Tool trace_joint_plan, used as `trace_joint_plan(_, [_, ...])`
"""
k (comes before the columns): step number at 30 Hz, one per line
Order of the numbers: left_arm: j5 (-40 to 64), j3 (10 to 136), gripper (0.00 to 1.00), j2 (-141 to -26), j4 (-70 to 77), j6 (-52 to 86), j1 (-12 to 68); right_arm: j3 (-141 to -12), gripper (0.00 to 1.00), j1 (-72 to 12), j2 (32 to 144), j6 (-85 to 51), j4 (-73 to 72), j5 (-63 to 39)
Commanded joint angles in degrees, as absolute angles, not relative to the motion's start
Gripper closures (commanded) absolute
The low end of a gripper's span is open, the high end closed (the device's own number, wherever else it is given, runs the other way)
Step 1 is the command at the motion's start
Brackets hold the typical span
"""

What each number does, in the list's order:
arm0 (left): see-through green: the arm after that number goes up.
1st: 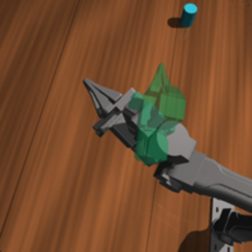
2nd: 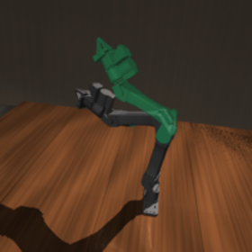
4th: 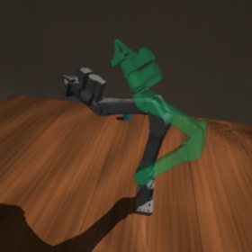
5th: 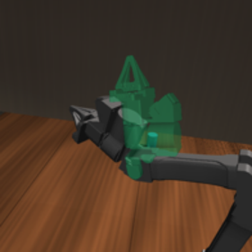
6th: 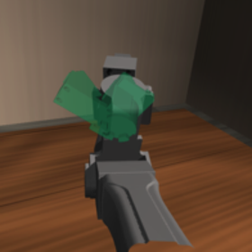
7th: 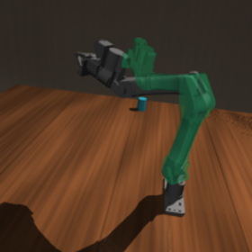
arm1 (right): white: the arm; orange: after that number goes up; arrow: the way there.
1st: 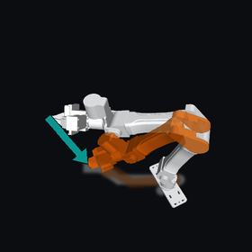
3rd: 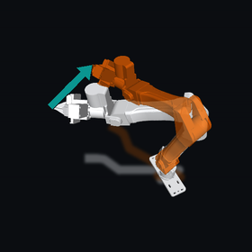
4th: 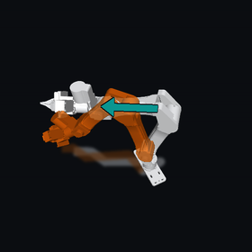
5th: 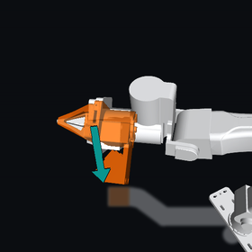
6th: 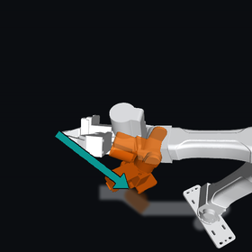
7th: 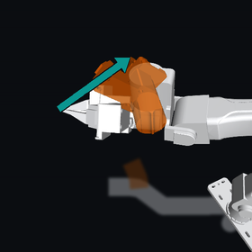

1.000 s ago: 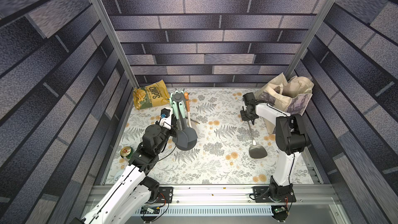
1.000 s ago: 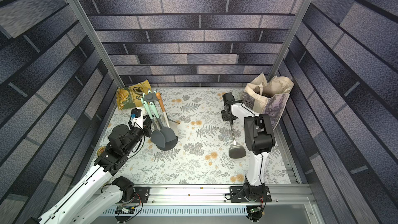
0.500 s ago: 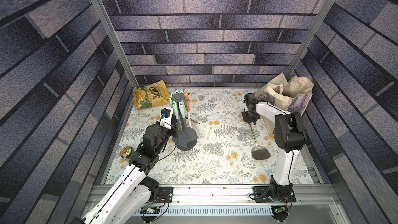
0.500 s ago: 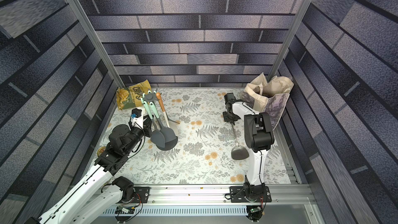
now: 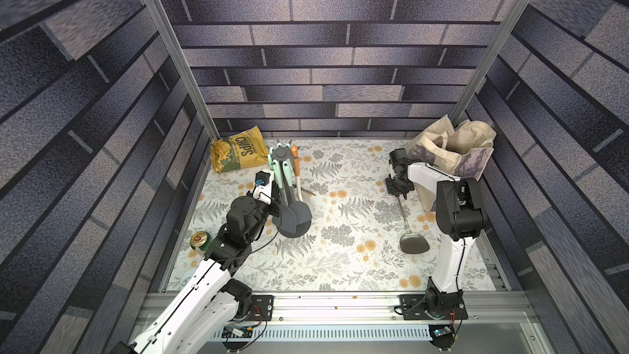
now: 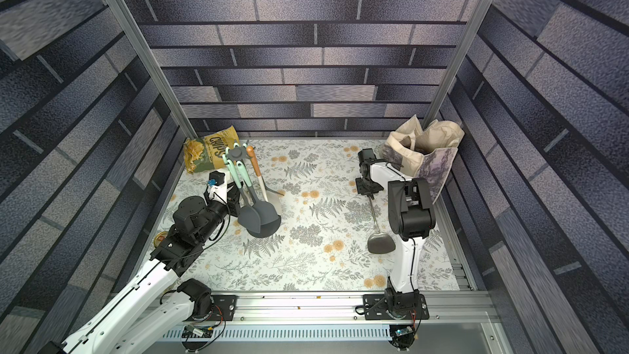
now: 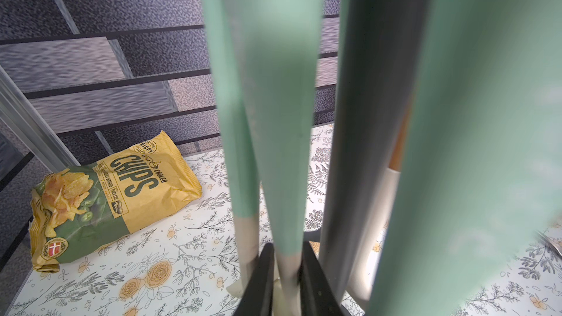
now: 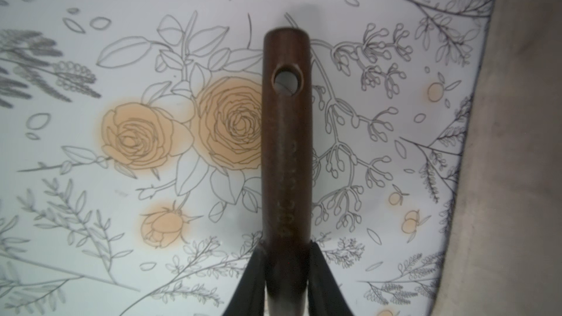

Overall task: Take the spatula off the kitchen utensil rack
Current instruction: Place the spatula at the center of the board.

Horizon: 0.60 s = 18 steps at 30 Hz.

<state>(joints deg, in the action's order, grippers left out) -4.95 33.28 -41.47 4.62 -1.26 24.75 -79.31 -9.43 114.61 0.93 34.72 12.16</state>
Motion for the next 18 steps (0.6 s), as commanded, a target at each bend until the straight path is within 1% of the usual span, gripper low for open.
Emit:
trace_joint_plan(1, [-5.49,35.41,0.81,-41.86,4.22,-1.95,24.96,-77.65,0.85,-9.06,113.34,-0.36,34.82,12.08])
trace_joint_plan(5, [-5.02,35.90,0.81,-42.51,4.40,-1.95,24.96,-77.70,0.63,-9.06,111.50,-1.23,35.33,11.97])
trace_joint_plan(8, [-4.88,36.29,0.81,-42.76,4.24,-2.10,25.04,-77.04,0.56,-9.05,107.98,-1.96,35.46,11.35])
trace_joint_plan(10, [-4.90,36.39,0.81,-42.73,4.15,-2.16,25.05,-76.19,0.54,-9.17,104.75,-2.45,35.21,10.80])
trace_joint_plan(13, [-4.90,36.47,0.81,-42.63,4.23,-1.95,25.05,-74.30,0.54,-9.14,99.10,-3.18,34.11,7.92])
trace_joint_plan(18, [-4.32,36.24,0.85,-42.38,4.57,-1.60,25.05,-70.25,0.56,-9.15,90.36,-4.51,29.92,-0.51])
